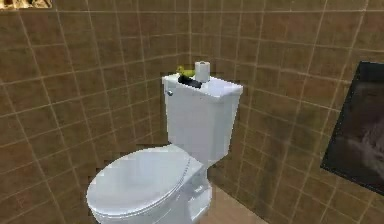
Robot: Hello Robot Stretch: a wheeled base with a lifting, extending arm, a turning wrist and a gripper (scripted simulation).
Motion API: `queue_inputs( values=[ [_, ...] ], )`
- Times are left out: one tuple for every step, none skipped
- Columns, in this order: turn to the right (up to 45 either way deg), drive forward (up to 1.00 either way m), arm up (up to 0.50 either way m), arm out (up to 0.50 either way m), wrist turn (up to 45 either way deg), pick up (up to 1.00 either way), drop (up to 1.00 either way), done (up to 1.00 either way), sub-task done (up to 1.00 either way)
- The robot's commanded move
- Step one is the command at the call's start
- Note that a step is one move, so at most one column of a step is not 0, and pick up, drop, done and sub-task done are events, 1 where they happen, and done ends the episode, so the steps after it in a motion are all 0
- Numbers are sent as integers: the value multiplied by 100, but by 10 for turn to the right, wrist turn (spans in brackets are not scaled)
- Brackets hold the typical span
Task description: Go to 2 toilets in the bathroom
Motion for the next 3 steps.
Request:
queue_inputs(
  values=[
    [-450,0,0,0,0,0,0,0,0],
    [-450,0,0,0,0,0,0,0,0],
    [-450,0,0,0,0,0,0,0,0]
  ],
)
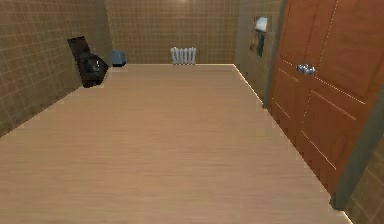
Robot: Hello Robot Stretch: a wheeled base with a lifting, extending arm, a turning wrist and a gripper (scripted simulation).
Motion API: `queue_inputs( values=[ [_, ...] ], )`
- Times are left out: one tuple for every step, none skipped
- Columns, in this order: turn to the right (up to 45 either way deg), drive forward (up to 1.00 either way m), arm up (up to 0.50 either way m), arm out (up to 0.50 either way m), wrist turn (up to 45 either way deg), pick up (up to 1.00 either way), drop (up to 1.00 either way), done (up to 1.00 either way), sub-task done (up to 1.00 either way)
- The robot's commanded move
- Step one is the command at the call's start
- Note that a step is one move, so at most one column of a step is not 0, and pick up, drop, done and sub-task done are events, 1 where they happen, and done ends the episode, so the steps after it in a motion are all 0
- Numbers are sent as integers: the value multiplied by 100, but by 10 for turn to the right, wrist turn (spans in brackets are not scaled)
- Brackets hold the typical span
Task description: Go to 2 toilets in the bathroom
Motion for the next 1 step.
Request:
queue_inputs(
  values=[
    [-240,0,0,0,0,0,0,0,0]
  ],
)
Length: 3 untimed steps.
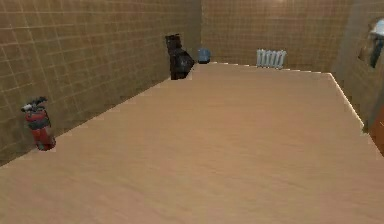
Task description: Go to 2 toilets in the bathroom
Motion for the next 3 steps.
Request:
queue_inputs(
  values=[
    [0,100,0,0,0,0,0,0,0],
    [0,100,0,0,0,0,0,0,0],
    [0,100,0,0,0,0,0,0,0]
  ],
)
